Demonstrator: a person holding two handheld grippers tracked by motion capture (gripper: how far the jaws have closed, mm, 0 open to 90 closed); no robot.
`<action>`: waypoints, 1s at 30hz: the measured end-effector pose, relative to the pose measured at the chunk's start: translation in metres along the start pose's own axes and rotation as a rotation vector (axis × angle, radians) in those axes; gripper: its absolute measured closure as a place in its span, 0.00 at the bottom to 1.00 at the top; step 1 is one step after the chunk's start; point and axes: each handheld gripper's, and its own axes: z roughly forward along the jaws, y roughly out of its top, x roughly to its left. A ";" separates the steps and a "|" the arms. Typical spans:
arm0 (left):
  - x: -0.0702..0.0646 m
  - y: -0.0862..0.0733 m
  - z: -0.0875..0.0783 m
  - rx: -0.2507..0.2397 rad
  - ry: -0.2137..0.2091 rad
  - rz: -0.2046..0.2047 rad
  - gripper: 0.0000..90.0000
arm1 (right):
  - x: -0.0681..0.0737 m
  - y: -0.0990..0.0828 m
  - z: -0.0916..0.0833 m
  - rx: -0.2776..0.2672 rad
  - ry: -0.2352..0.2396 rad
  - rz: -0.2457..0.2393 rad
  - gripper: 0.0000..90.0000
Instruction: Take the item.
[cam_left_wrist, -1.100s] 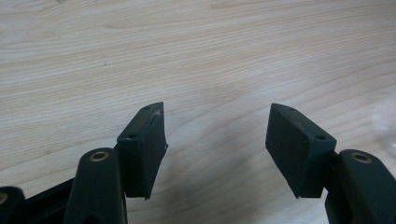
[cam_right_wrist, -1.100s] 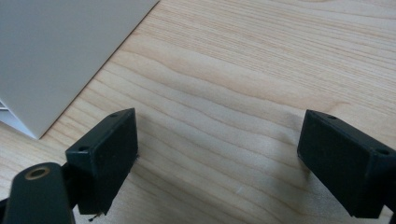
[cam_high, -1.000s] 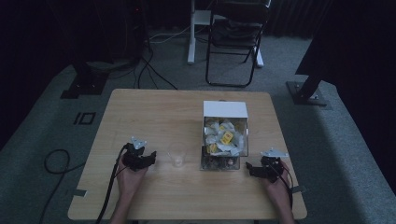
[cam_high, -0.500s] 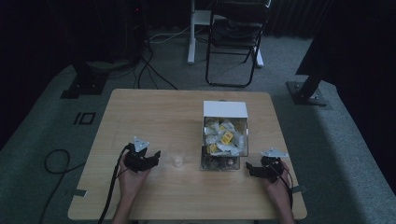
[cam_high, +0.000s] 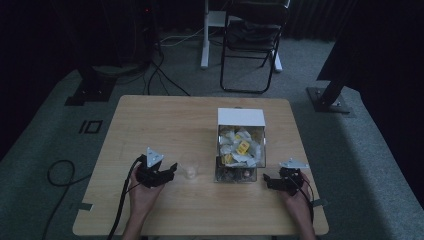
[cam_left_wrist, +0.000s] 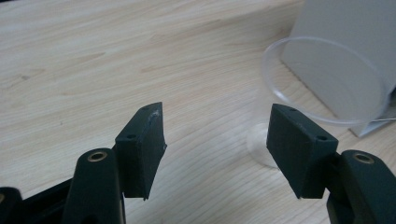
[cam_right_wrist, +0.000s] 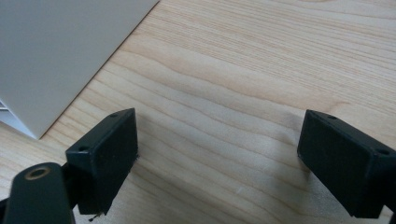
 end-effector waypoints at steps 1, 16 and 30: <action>-0.001 0.000 0.000 -0.002 -0.004 0.003 0.42 | 0.000 0.000 0.000 0.000 0.000 0.000 0.13; -0.021 0.005 -0.007 -0.023 -0.053 0.042 0.42 | 0.000 0.000 0.000 0.000 0.000 0.000 0.13; -0.042 0.010 -0.014 -0.049 -0.099 0.081 0.43 | 0.000 0.000 0.000 0.000 0.000 0.000 0.13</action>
